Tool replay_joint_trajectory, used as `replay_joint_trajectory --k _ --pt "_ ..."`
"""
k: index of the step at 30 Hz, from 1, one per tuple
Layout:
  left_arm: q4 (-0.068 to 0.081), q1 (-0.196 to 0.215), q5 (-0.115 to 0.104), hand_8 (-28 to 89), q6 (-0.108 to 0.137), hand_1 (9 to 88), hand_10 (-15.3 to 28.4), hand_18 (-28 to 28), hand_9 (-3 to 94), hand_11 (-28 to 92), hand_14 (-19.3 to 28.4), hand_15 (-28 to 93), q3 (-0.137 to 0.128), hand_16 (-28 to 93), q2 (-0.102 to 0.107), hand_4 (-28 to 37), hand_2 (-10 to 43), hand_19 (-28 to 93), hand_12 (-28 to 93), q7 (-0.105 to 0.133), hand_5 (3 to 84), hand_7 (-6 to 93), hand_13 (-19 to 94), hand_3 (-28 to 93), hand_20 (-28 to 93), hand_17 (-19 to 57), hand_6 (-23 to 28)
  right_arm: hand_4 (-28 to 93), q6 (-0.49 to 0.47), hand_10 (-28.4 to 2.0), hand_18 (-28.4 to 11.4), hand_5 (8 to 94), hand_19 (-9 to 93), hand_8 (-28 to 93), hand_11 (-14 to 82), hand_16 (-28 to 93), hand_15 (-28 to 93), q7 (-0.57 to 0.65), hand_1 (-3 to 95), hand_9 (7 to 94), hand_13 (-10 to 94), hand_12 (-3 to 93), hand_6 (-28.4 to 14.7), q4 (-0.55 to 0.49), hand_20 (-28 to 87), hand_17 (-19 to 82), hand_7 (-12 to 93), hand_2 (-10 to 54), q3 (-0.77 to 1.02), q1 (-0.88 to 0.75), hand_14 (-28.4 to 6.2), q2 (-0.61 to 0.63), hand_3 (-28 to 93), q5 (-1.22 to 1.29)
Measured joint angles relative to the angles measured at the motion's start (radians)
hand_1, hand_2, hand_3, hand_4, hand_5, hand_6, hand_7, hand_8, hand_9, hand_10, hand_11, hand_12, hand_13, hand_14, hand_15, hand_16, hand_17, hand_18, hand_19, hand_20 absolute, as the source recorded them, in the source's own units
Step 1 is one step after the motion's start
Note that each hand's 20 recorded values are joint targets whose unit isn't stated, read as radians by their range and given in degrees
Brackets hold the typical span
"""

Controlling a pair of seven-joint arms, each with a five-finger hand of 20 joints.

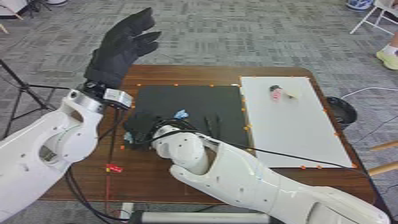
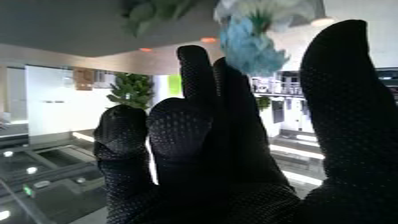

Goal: Arrange flowers

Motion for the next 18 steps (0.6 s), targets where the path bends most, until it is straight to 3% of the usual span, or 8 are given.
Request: replay_joint_trajectory --k 6,12,18 --pt "0.005 -0.014 0.000 -8 -0.007 27.7 10.6 20.6 19.3 16 13.9 26 0.027 5 -0.006 -25.5 -4.0 39 18 0.001 24.7 17.0 17 66 10 -11.1 2.3 -28 0.085 -9.7 -20.7 52.1 93 -12 27.1 26 87 0.071 33.8 60.2 69 21.1 -0.2 0.029 55 37 23 -9.5 -0.025 -0.007 -5.6 -0.004 69 0.000" --pt "0.011 -0.024 0.001 -9 -0.020 28.0 10.9 21.4 19.3 18 14.6 30 0.030 4 -0.019 -25.8 -4.2 42 17 -0.002 24.9 18.4 17 67 9 -11.4 2.5 -28 0.224 -9.6 -19.9 56.9 93 -12 29.8 27 87 0.108 35.8 65.0 71 23.9 0.7 0.051 57 39 28 -9.5 -0.045 -0.009 -4.8 -0.005 72 0.000" --pt "0.011 -0.025 0.003 -10 -0.023 28.1 10.9 21.3 19.3 18 14.5 30 0.029 3 -0.023 -26.0 -4.2 42 16 -0.002 24.9 18.7 17 67 8 -11.4 2.5 -28 0.204 -9.6 -19.6 53.9 93 -12 29.4 28 86 0.098 35.8 60.7 68 24.9 0.2 0.049 56 37 27 -9.5 -0.021 -0.018 -4.9 -0.005 71 -0.006"
